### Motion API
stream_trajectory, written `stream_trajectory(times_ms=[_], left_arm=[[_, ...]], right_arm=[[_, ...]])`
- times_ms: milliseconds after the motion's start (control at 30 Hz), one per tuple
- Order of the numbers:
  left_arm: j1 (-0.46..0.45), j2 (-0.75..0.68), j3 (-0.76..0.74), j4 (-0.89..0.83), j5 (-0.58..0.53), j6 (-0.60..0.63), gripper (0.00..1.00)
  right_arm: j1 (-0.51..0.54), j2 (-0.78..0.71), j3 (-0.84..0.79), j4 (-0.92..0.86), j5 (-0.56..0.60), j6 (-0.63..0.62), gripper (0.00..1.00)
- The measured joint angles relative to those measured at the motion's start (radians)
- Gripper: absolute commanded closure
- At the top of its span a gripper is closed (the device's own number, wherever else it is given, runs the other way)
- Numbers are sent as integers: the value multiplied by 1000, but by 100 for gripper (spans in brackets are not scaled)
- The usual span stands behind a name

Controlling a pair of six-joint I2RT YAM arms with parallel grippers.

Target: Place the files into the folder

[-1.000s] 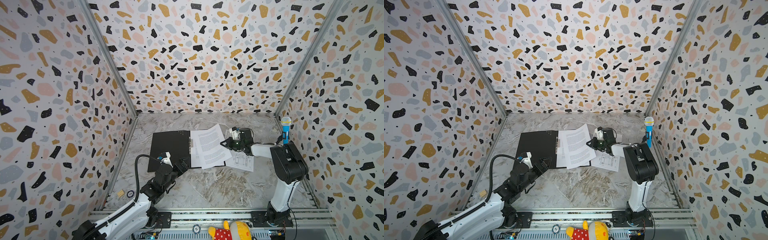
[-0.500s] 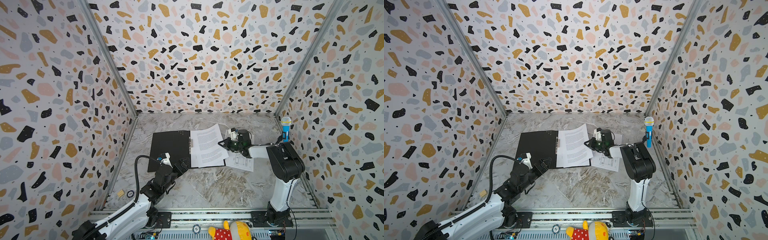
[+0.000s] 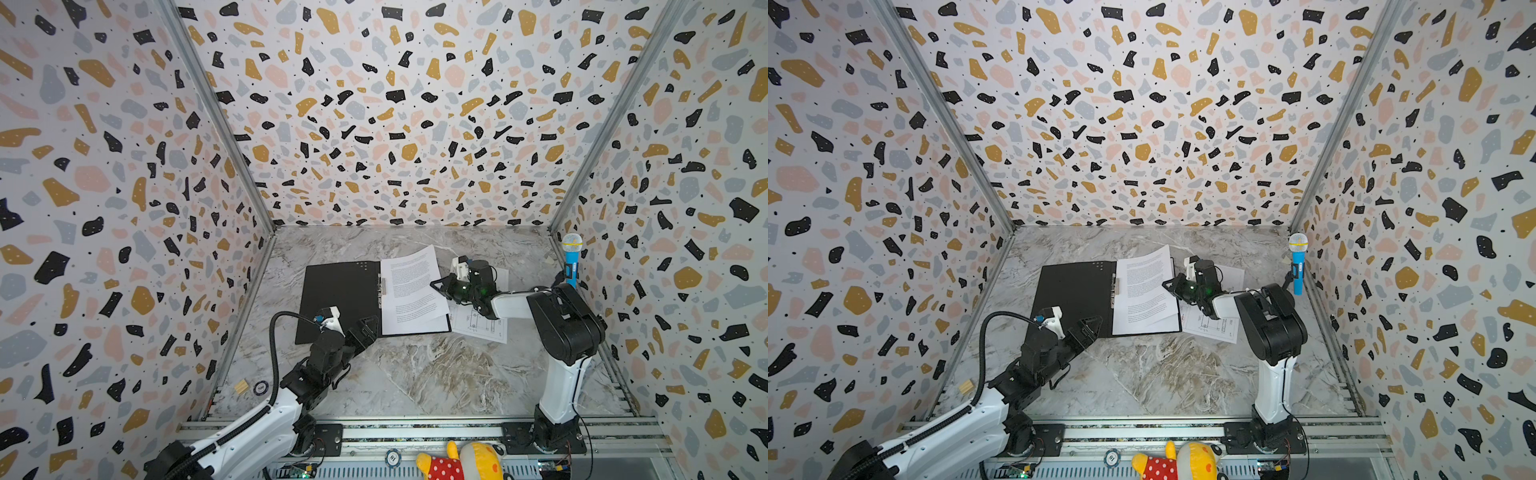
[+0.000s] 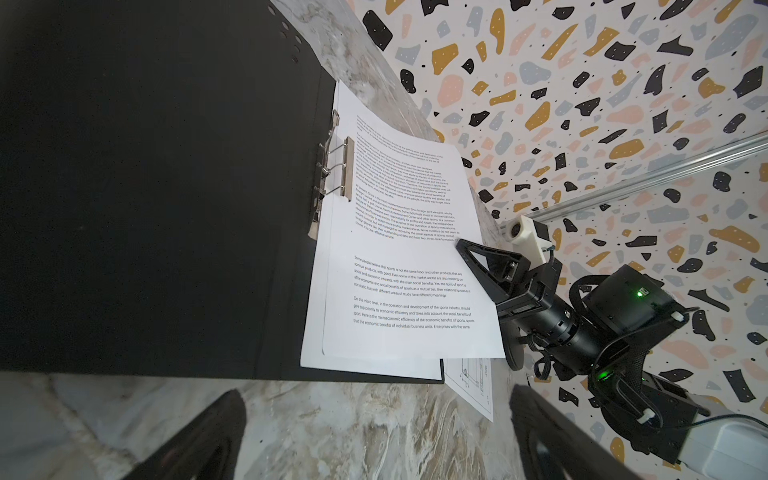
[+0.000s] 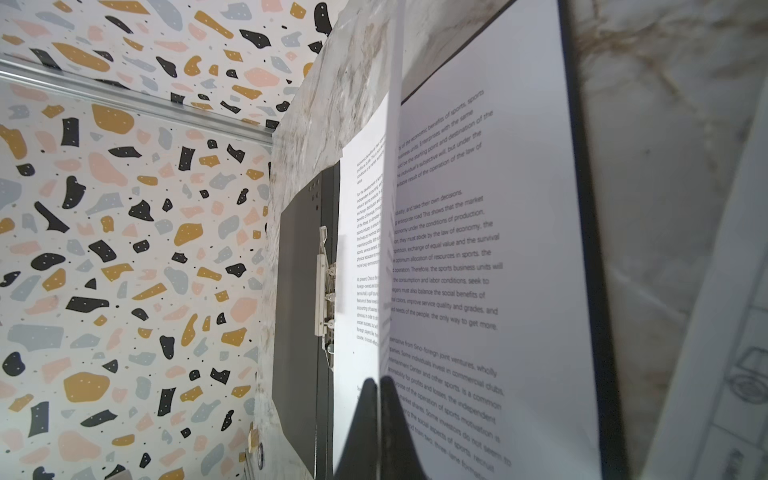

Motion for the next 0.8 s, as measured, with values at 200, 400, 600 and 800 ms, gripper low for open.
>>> stream_trajectory(times_ms=[200,400,600,800], left_arm=[[0,0,0,2,0,0,1],[0,-1,0,2,0,0,1],[0,-1,-1,3,0,0,0],[0,-1,-4,3,0,0,1]], right_arm=[[5,5,-8,19,16,27,100],[15,5,-13,30,17,38,100],[23,5,-24,37,17,43,100],[24,4,-40,43,23,53,100]])
